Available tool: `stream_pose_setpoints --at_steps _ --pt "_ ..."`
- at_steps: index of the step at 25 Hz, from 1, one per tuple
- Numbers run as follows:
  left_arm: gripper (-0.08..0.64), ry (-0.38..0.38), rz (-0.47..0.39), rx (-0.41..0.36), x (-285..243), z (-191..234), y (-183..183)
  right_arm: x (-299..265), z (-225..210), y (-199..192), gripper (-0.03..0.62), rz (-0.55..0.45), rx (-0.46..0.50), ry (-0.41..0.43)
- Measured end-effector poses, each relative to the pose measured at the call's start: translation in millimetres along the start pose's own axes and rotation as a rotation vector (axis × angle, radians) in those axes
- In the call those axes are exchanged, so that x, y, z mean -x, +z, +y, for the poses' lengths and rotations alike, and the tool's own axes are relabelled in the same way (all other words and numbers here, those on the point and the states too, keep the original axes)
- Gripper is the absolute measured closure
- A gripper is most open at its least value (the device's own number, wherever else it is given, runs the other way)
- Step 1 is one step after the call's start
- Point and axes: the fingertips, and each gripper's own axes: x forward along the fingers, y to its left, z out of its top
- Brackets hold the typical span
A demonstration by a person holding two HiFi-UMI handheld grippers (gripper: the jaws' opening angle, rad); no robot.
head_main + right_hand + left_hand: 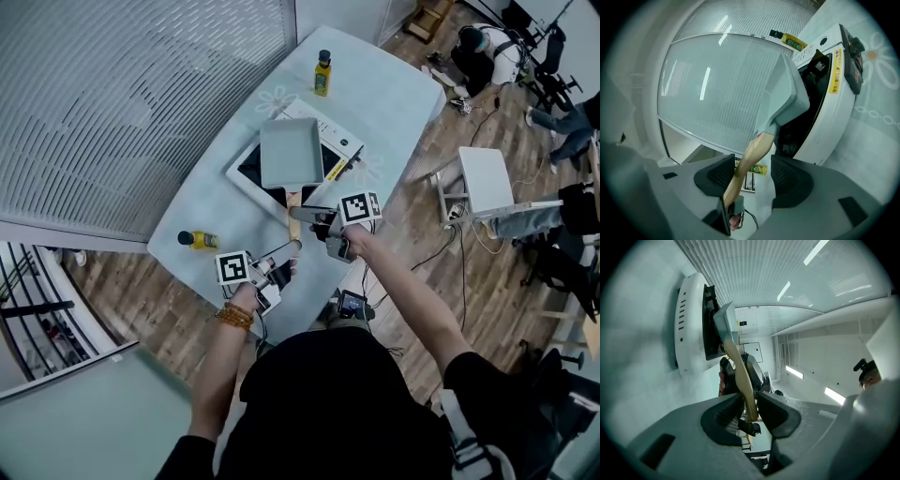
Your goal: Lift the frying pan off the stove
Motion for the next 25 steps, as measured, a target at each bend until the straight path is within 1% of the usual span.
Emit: stream_pose_setpoints --at_steps 4,7,12,16,22,25 --pt "0.449 0.002 0.004 -0.015 -0.4 -1.6 0.0 -7.9 5.9 -0.2 0.385 0.005 0.008 0.019" --pt "0.449 0.002 -0.002 -0.007 0.3 -2.3 -0.7 -10.9 5.2 -1.0 0.387 0.009 0.007 0.015" --pt "0.451 0.017 -0.006 -0.021 2.2 1.1 0.4 -13.8 3.6 -0.3 0.390 -0.003 -0.005 0.022" --pt "0.457 0.005 -0.007 -0.021 1.4 -2.2 0.3 -14.3 3.4 -0.1 0.390 -0.010 -0.015 0.024" --pt "0.465 0.044 -0.002 -0.049 1.6 4.8 -1.0 -9.5 2.8 0.1 0.393 -0.035 -0.037 0.025" --pt "0.465 0.033 -0.011 -0.029 0.7 -2.4 -1.4 -10.7 4.9 0.6 0.396 -0.046 -0.046 0.039"
